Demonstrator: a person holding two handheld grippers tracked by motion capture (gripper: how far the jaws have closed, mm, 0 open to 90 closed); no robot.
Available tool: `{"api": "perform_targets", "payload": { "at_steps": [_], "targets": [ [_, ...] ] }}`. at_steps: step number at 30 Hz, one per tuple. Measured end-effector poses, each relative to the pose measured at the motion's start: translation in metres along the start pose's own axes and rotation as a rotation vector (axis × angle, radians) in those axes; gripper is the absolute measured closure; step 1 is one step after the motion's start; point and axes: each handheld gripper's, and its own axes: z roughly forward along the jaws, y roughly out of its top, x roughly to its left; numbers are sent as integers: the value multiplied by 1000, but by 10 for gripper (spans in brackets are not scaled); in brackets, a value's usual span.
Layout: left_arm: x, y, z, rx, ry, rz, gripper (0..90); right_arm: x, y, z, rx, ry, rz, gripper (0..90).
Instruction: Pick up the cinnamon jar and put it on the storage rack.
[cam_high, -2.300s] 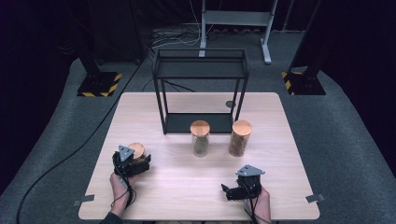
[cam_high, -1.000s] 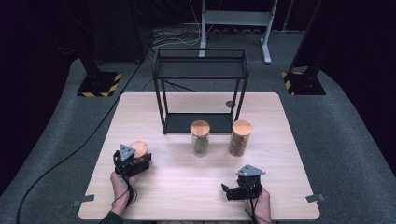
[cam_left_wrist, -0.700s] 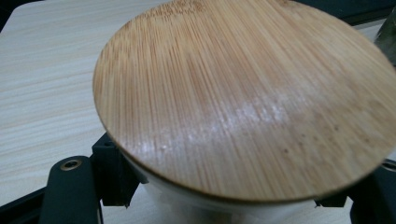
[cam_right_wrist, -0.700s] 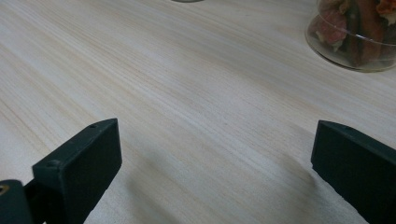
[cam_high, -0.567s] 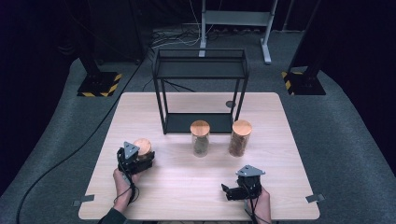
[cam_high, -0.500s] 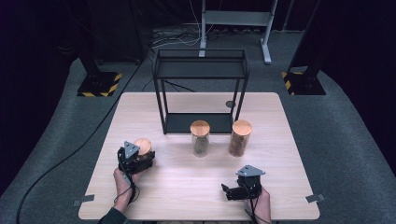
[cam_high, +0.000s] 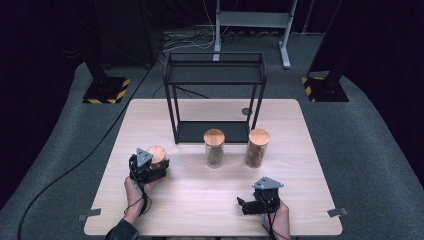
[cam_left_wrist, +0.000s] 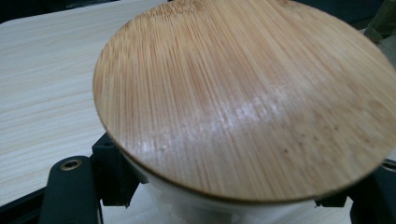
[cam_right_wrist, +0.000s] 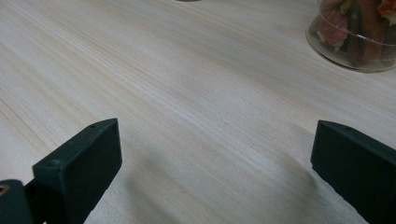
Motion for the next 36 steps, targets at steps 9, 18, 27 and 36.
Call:
{"api": "perform_targets", "payload": {
  "at_steps": [9,18,27,36],
  "targets": [
    [-4,6,4,-2,-10,13,257,0,0,0,0,0,0,11],
    [-8,10,9,1,-23,25,257,0,0,0,4,2,-2,11],
    [-10,15,12,3,-30,39,257,0,0,1,9,7,-2,11],
    [-13,21,16,0,-40,47,257,0,0,1,11,8,0,11]
  ]
}}
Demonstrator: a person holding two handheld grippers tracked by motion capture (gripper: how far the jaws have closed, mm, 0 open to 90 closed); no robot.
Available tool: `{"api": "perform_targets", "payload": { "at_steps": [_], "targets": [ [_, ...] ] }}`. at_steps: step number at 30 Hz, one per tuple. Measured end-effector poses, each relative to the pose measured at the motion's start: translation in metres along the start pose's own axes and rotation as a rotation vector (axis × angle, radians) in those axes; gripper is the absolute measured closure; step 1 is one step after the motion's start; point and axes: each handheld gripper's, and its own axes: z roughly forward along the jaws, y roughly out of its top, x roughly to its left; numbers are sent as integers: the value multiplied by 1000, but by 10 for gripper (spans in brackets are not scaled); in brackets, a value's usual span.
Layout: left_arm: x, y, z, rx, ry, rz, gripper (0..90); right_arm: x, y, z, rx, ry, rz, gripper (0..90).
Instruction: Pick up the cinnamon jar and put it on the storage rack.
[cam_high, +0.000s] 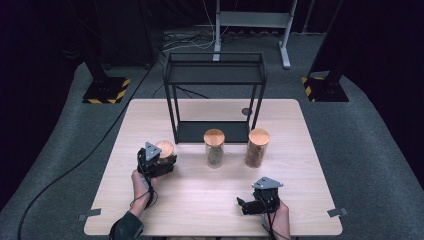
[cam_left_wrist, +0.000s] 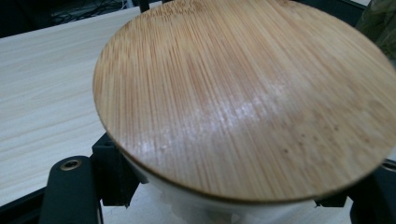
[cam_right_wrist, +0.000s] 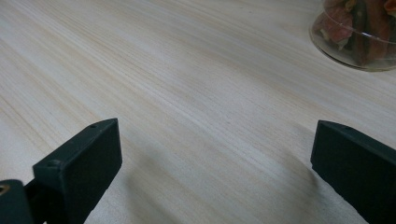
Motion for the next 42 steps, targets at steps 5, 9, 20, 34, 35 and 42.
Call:
{"api": "perform_targets", "payload": {
  "at_steps": [5,9,20,34,35,42],
  "targets": [
    [-1,4,3,0,-4,3,257,0,0,0,-3,-1,1,11],
    [-2,8,5,1,-8,12,257,0,0,0,-3,0,0,12],
    [-3,11,10,1,-16,3,257,0,0,0,-5,-1,1,12],
    [-5,20,16,-2,-27,9,257,0,0,0,-4,1,1,12],
    [-5,20,16,-2,-28,8,257,0,0,0,-7,0,1,12],
    [-8,25,18,-3,-32,18,257,-1,0,-1,-7,2,2,13]
  ]
}}
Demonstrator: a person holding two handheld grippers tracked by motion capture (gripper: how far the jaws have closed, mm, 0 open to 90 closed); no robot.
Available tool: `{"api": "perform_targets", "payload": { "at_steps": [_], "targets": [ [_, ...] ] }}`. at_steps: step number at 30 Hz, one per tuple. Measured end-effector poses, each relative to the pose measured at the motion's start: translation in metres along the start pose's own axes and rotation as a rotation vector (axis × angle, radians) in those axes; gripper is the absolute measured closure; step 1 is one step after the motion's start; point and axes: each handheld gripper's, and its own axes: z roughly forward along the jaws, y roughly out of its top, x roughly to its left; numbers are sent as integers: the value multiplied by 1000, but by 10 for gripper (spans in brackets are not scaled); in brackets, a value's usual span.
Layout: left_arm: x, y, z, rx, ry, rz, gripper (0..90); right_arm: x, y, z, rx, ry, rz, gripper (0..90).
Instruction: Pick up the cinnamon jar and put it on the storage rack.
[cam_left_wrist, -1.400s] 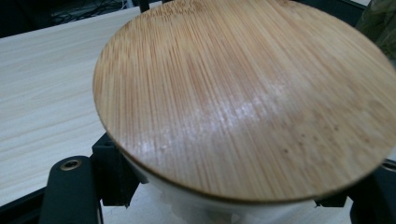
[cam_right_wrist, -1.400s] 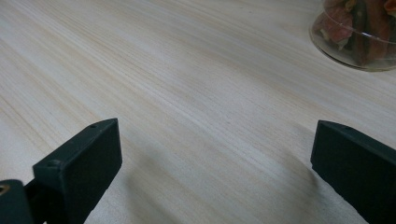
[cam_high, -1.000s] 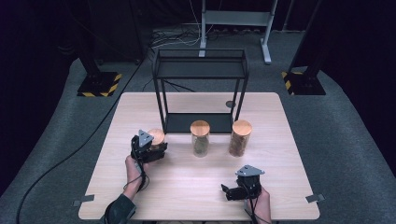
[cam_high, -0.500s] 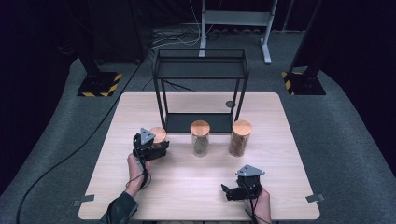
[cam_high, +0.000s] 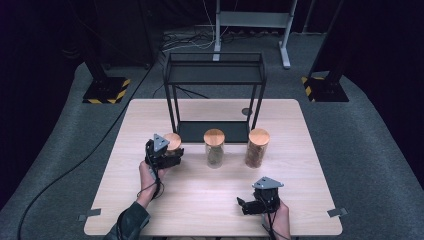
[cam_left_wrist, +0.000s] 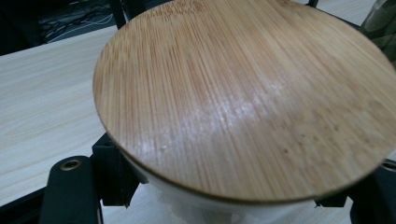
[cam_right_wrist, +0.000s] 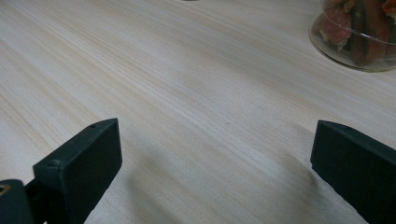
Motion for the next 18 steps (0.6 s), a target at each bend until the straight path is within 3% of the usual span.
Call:
{"api": "perform_targets", "payload": {
  "at_steps": [18],
  "targets": [
    [-5,10,12,6,-13,7,257,0,0,0,-3,0,1,12]
  ]
}}
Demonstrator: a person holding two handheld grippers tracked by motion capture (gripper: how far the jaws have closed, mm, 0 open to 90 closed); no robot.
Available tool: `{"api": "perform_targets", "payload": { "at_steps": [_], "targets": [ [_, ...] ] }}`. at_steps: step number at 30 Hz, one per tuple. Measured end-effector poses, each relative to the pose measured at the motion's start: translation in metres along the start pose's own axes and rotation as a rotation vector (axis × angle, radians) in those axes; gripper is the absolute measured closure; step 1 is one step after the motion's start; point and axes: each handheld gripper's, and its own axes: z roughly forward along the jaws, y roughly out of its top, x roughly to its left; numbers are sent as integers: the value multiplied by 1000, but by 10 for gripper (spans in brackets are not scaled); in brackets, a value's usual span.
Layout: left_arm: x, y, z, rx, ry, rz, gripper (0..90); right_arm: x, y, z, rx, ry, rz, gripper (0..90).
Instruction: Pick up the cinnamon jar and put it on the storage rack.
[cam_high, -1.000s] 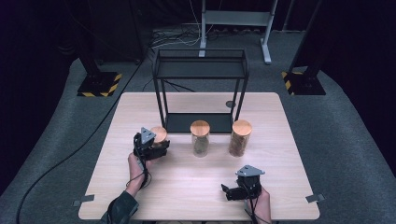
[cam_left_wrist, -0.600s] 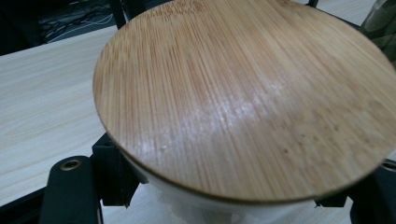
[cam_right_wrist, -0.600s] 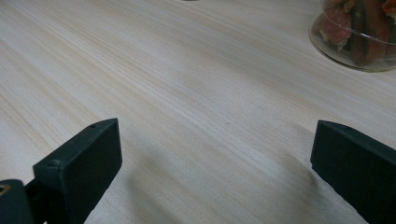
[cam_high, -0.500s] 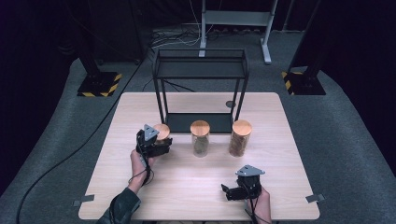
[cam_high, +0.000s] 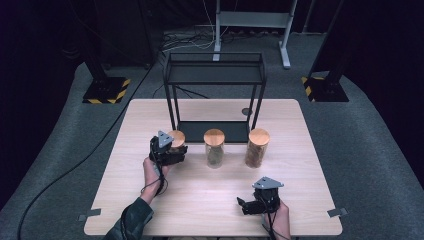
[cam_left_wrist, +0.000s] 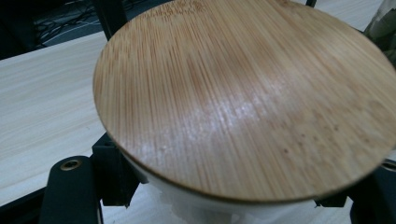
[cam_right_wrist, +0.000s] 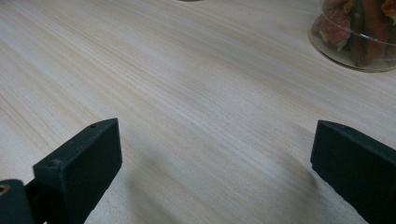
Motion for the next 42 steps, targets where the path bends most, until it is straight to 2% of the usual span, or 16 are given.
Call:
{"api": "perform_targets", "payload": {
  "at_steps": [24,42],
  "targets": [
    [-4,11,17,16,-23,8,257,0,0,0,2,5,-1,12],
    [-7,15,29,13,-35,-4,257,0,0,0,0,3,-1,13]
  ]
}}
